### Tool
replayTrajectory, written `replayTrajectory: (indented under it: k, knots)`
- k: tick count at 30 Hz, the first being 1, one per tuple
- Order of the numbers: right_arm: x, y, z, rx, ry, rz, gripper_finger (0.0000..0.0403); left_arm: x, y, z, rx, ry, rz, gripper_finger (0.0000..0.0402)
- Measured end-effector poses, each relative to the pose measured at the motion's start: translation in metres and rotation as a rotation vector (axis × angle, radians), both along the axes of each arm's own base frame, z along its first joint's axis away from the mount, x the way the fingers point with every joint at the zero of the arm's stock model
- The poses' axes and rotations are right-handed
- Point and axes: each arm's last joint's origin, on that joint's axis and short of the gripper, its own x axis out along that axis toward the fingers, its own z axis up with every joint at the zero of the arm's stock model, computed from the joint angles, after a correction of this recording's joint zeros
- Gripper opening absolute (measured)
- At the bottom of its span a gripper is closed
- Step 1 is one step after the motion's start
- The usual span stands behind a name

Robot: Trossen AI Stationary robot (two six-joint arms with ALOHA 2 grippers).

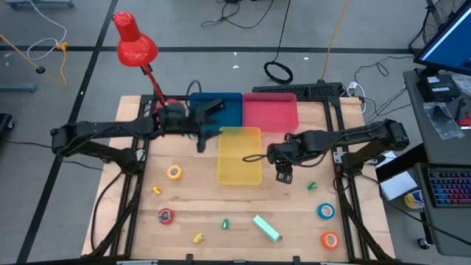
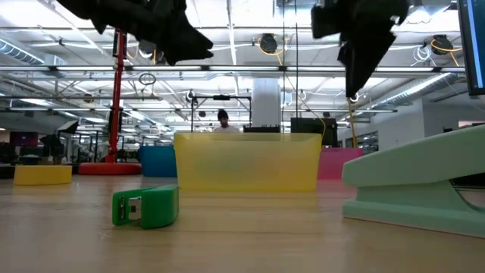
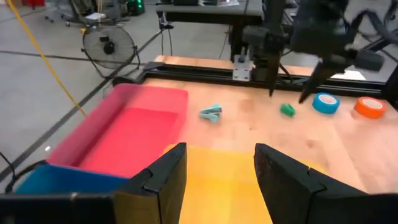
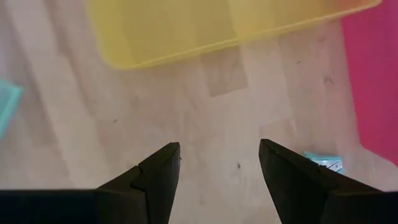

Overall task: Pick and place Stapler, Stapler remover, tape
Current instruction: Put the light blue stapler into the blue bin

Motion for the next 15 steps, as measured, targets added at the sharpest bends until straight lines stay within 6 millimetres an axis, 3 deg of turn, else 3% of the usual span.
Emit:
replayTrajectory:
  k: [8,15]
  knots:
    - [-0.029,0.022,0.026,0.014,-0.081,0.105,0.0212,0.006,-0.065,0.000,-0.012,-0.011,0.075,0.0186]
    - [-0.046,0.035,0.040,0.032,-0.142,0.169,0.0213,0.000,-0.107,0.001,-0.055,-0.043,0.123,0.0186]
